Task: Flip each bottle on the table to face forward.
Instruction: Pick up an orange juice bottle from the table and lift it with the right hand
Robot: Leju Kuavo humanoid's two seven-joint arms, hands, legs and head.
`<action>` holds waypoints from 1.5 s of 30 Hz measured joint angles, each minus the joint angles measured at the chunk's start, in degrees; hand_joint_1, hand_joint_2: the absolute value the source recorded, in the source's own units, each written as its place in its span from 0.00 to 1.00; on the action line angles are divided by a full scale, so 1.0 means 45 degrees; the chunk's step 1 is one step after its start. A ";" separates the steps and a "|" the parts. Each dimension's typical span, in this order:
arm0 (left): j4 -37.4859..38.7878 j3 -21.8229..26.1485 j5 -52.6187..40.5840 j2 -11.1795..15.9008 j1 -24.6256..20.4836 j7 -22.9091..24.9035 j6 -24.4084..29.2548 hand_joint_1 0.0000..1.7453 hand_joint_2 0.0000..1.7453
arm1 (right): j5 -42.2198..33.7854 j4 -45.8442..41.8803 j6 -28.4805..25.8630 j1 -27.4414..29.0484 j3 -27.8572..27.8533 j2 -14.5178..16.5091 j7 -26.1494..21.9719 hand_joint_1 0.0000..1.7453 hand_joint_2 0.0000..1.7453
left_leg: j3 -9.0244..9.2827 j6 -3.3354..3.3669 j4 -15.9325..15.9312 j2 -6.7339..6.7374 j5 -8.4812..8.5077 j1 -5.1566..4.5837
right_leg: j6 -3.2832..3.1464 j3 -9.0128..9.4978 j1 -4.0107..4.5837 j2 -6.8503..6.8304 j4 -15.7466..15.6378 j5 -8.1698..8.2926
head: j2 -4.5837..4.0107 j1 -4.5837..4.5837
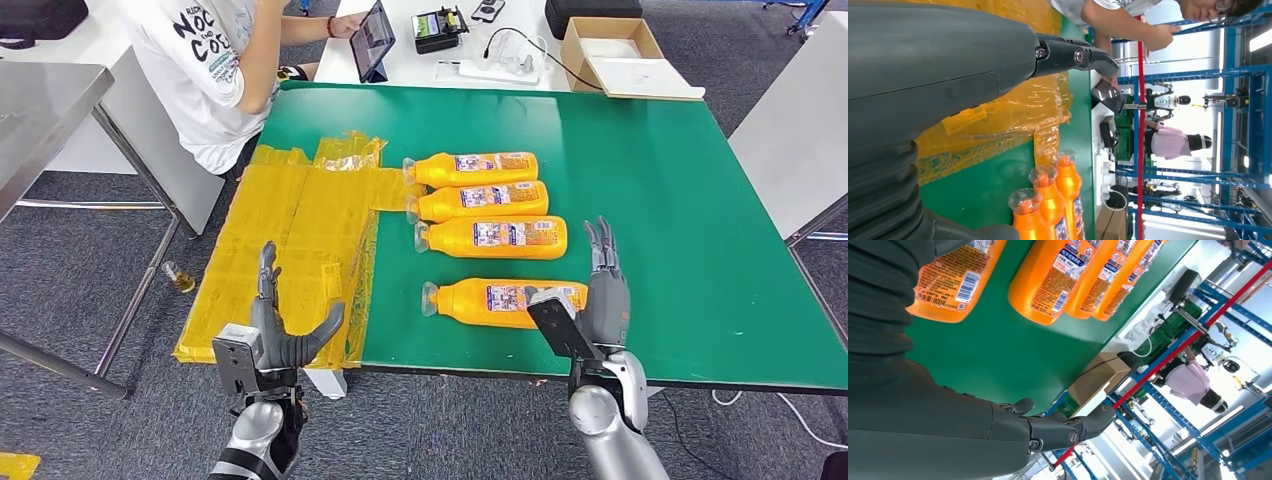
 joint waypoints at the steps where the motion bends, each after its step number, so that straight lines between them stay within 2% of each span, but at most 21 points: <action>1: 0.0022 0.0004 0.0000 0.0000 -0.0007 0.0000 -0.0002 0.00 1.00 | -0.0004 0.0022 -0.0003 0.0000 0.0000 -0.0009 0.0001 0.00 1.00 | -0.0001 0.0000 0.0000 0.0000 0.0000 0.0000 | 0.0000 0.0000 -0.0001 0.0000 0.0000 0.0000 | 0.0000 0.0000; 6: 0.0131 0.0019 -0.0057 0.0004 -0.0075 0.0004 -0.0092 0.00 1.00 | -0.0199 0.0140 0.0328 -0.0063 0.0015 -0.0067 -0.0006 0.00 1.00 | -0.0002 0.0000 0.0000 -0.0001 0.0001 -0.0001 | 0.0001 0.0001 -0.0001 0.0000 0.0000 0.0001 | 0.0000 0.0000; 13: 0.0420 0.0060 -0.0244 0.0044 -0.0285 0.0007 -0.0317 0.00 1.00 | -0.0669 0.0910 0.3462 -0.0625 0.0725 -0.0703 0.0197 0.00 1.00 | -0.0005 0.0001 0.0000 -0.0002 0.0003 0.0000 | 0.0001 0.0001 0.0000 0.0000 0.0001 0.0003 | 0.0000 -0.0001; 17: 0.0594 0.0120 -0.0366 0.0046 -0.0423 0.0017 -0.0401 0.00 1.00 | -0.0392 0.2343 0.4433 -0.1618 0.1454 -0.1190 0.0606 0.00 1.00 | -0.0005 0.0004 0.0001 -0.0001 0.0010 -0.0001 | 0.0004 0.0002 -0.0002 -0.0001 0.0001 0.0006 | 0.0000 0.0000; 30: 0.1049 0.0186 -0.0440 0.0049 -0.0673 0.0044 -0.0431 0.00 1.00 | -0.0582 0.5344 0.5971 -0.3728 0.2989 -0.1806 0.0680 0.00 1.00 | -0.0004 0.0004 0.0002 0.0000 0.0010 -0.0001 | 0.0004 -0.0001 0.0000 0.0001 0.0001 0.0006 | 0.0000 -0.0001; 45: 0.1785 0.0231 -0.0363 0.0072 -0.0824 0.0053 -0.0334 0.00 1.00 | -0.1064 0.6345 0.7191 -0.4985 0.4415 -0.2520 0.1002 0.00 1.00 | -0.0003 0.0011 0.0004 -0.0004 0.0020 -0.0003 | 0.0007 0.0006 -0.0003 -0.0003 0.0000 0.0011 | 0.0000 -0.0002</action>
